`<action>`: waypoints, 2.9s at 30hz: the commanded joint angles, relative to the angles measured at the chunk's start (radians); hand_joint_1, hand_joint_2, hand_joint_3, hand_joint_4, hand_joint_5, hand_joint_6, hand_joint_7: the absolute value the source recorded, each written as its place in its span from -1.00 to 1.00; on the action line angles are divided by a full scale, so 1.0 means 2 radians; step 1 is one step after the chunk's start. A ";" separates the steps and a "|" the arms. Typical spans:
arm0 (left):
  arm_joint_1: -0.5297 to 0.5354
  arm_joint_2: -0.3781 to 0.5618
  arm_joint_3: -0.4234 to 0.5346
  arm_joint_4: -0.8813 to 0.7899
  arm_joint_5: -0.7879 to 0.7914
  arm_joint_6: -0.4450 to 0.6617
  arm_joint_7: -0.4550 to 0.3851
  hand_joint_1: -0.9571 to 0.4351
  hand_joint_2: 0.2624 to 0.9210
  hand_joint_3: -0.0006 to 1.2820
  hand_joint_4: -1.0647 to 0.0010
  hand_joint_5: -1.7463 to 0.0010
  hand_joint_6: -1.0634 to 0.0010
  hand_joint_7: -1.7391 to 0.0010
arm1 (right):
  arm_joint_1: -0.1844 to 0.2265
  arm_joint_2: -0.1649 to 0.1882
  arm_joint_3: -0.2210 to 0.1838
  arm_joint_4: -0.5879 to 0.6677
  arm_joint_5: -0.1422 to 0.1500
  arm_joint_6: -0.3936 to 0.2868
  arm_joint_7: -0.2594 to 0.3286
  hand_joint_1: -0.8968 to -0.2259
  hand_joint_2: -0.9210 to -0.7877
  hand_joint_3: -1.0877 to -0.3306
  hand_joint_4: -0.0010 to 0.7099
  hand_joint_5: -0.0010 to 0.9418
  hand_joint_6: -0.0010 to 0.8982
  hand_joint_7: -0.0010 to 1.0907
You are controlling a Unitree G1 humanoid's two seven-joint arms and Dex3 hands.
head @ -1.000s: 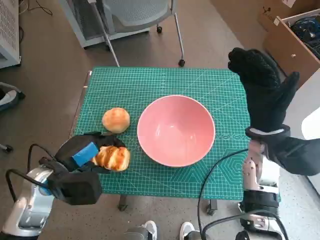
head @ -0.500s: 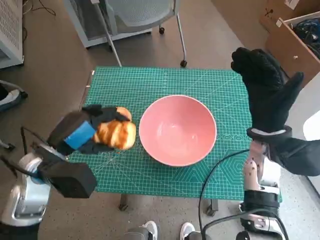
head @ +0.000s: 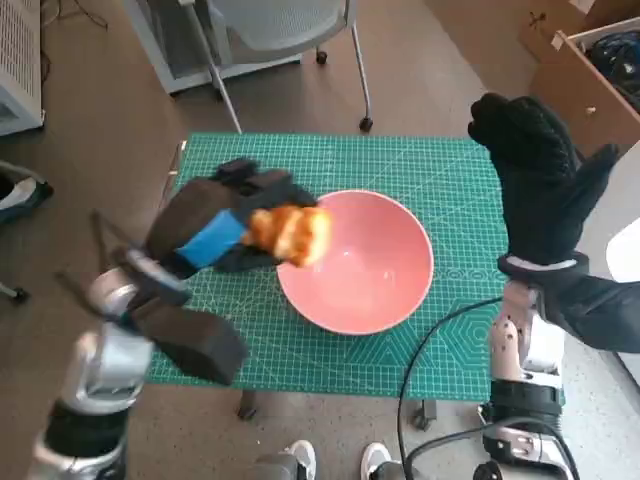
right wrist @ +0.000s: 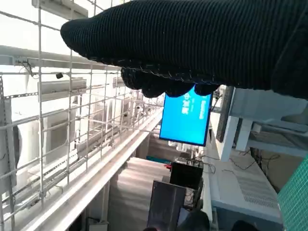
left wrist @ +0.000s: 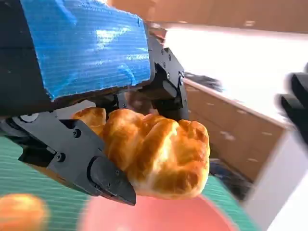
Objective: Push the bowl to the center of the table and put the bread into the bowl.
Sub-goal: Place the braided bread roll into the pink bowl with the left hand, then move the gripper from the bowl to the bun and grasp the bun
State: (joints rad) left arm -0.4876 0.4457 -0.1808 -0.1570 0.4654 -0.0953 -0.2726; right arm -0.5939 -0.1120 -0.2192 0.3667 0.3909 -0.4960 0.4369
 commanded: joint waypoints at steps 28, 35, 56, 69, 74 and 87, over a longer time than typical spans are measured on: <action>-0.085 -0.054 -0.081 0.226 0.023 -0.053 -0.017 0.16 0.87 -0.89 0.34 0.61 0.47 0.39 | 0.044 -0.019 -0.008 -0.026 -0.012 -0.010 -0.008 0.26 -1.00 0.23 -0.06 -1.00 -0.76 0.00; -0.085 -0.041 -0.089 0.220 0.036 -0.065 -0.026 -0.17 0.89 -0.98 0.78 0.97 0.74 0.72 | 0.045 -0.019 -0.008 -0.028 -0.013 -0.007 -0.010 0.25 -1.00 0.22 -0.06 -1.00 -0.77 0.01; -0.026 -0.009 -0.017 0.109 -0.025 -0.040 -0.046 -0.58 0.95 -0.94 1.00 1.00 0.95 0.84 | 0.045 -0.015 0.002 -0.038 -0.012 0.011 -0.010 0.26 -1.00 0.22 -0.07 -1.00 -0.79 0.04; -0.003 0.064 0.078 0.064 -0.043 -0.016 -0.043 -0.44 0.90 -0.99 0.87 0.98 0.81 0.79 | 0.049 -0.025 -0.004 -0.042 0.001 0.019 0.001 0.24 -1.00 0.22 -0.06 -1.00 -0.80 0.05; 0.007 0.081 0.090 0.070 -0.038 -0.005 -0.042 -0.40 0.83 -1.00 0.85 0.97 0.79 0.76 | 0.047 -0.026 -0.005 -0.037 0.002 0.020 0.003 0.23 -1.00 0.22 -0.06 -1.00 -0.80 0.06; 0.020 0.091 0.068 0.105 -0.043 0.028 -0.074 -0.27 0.65 -1.00 0.85 0.99 0.81 0.75 | 0.033 -0.022 -0.005 -0.026 0.009 0.030 0.009 0.26 -1.00 0.22 -0.07 -1.00 -0.80 0.07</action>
State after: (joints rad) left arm -0.4521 0.6271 -0.0228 0.0373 0.3886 -0.0605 -0.3925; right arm -0.5273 -0.1550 -0.2311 0.2971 0.3933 -0.4581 0.4438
